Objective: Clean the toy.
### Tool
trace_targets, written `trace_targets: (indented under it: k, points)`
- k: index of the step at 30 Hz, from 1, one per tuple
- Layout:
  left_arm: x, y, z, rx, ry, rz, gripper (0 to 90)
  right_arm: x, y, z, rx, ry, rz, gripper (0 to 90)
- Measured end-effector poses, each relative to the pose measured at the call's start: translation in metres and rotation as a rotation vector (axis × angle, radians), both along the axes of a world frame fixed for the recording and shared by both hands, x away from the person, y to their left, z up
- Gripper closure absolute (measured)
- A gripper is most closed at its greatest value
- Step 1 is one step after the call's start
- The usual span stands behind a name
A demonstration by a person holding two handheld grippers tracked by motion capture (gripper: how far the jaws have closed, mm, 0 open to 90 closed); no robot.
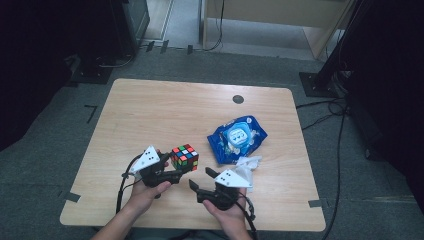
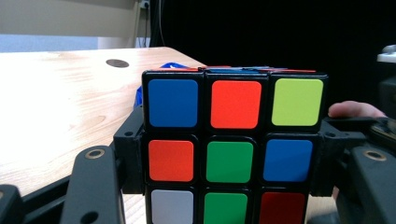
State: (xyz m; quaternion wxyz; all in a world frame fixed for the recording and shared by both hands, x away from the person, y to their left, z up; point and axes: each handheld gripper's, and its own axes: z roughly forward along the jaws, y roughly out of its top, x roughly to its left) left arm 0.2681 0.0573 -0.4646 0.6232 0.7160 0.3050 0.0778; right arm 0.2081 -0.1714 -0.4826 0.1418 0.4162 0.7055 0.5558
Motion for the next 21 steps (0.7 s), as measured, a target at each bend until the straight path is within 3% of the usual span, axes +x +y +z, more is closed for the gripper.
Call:
trace_targets:
  k: [1,4,10,16,21]
  points:
    - [0.0,0.0,0.0,-0.003,0.004,-0.005,33.6,-0.002,0.008,0.002,-0.009,-0.031,-0.019,26.7]
    - [-0.001,-0.002,0.0,-0.003,0.01,-0.009,33.6,-0.004,0.016,0.004,0.0,-0.052,-0.026,26.1]
    - [-0.005,-0.011,-0.002,-0.005,0.021,-0.027,33.5,-0.006,0.02,0.004,0.022,-0.055,-0.026,26.0]
    - [-0.007,-0.018,-0.002,-0.001,0.026,-0.035,33.5,-0.006,0.019,0.003,0.009,-0.066,-0.062,30.4]
    - [-0.006,-0.016,-0.003,-0.014,0.046,-0.029,33.2,-0.006,0.018,0.003,-0.037,-0.099,-0.07,33.7]
